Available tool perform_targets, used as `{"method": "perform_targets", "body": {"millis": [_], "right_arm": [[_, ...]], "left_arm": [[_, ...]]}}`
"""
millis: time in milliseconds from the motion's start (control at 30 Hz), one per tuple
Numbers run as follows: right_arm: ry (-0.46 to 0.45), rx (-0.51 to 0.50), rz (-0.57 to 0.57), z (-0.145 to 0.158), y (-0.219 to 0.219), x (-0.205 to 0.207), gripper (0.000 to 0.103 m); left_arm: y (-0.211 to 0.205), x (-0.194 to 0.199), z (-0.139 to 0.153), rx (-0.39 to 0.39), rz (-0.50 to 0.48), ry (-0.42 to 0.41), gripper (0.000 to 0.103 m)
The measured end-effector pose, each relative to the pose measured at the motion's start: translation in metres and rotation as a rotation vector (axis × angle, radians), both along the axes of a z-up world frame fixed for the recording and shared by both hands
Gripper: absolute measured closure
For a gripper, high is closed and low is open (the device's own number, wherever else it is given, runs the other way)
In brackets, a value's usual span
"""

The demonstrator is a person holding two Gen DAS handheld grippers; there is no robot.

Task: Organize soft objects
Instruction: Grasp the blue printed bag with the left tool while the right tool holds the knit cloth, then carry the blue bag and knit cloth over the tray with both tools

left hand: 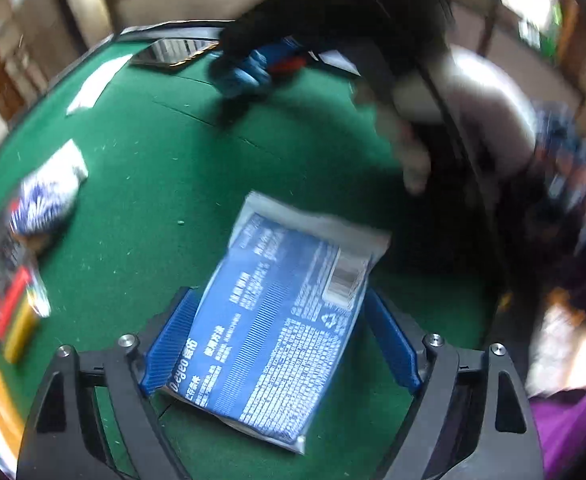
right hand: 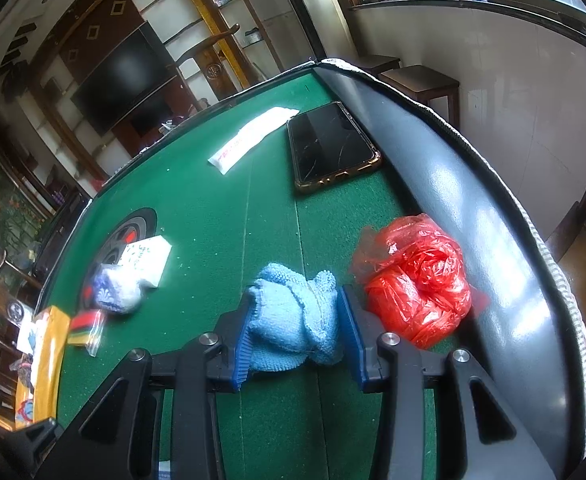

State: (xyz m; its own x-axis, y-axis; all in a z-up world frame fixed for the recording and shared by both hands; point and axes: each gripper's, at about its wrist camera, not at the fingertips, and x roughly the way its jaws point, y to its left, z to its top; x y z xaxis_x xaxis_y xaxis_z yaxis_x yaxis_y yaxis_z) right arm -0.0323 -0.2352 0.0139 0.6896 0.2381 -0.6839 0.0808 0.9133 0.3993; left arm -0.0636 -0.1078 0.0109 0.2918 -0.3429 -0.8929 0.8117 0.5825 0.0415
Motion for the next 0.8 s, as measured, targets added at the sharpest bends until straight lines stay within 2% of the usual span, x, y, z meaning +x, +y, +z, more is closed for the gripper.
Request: {"method": "perform_targets", "body": {"millis": [33, 67, 100, 133, 167, 200, 267, 333, 500, 667, 800], "right_arm": [[0.0, 0.0, 0.0, 0.0, 0.0, 0.0, 0.067], [-0.001, -0.001, 0.0, 0.0, 0.0, 0.0, 0.067], [0.0, 0.0, 0.0, 0.0, 0.0, 0.0, 0.067], [-0.001, 0.0, 0.0, 0.0, 0.0, 0.0, 0.067], [-0.003, 0.003, 0.001, 0.0, 0.0, -0.001, 0.067], [-0.005, 0.006, 0.001, 0.0, -0.001, -0.001, 0.067], [-0.015, 0.012, 0.002, 0.002, -0.001, -0.003, 0.069], [-0.039, 0.02, 0.01, 0.005, 0.0, -0.005, 0.071], [-0.078, 0.01, 0.027, 0.012, 0.007, -0.009, 0.071], [-0.081, -0.024, 0.035, 0.013, 0.017, -0.009, 0.072], [-0.09, -0.075, 0.083, 0.023, 0.048, -0.016, 0.072]], "left_arm": [[-0.003, -0.001, -0.003, 0.04, -0.012, -0.051, 0.008], [-0.002, -0.004, -0.002, 0.021, -0.004, -0.111, 0.01], [-0.005, 0.002, -0.003, 0.028, 0.0, -0.122, 0.016], [-0.005, 0.006, -0.003, 0.018, 0.015, -0.096, 0.025], [-0.002, 0.012, -0.003, -0.011, 0.042, -0.048, 0.028], [0.002, 0.017, -0.001, -0.039, 0.074, -0.01, 0.029], [0.012, 0.024, 0.004, -0.07, 0.131, 0.002, 0.032], [0.031, 0.027, 0.012, -0.133, 0.197, 0.032, 0.032], [0.104, 0.019, 0.044, -0.345, 0.382, 0.083, 0.032], [0.208, -0.011, 0.079, -0.529, 0.595, 0.056, 0.032], [0.283, -0.026, 0.081, -0.537, 0.807, -0.001, 0.032]]}}
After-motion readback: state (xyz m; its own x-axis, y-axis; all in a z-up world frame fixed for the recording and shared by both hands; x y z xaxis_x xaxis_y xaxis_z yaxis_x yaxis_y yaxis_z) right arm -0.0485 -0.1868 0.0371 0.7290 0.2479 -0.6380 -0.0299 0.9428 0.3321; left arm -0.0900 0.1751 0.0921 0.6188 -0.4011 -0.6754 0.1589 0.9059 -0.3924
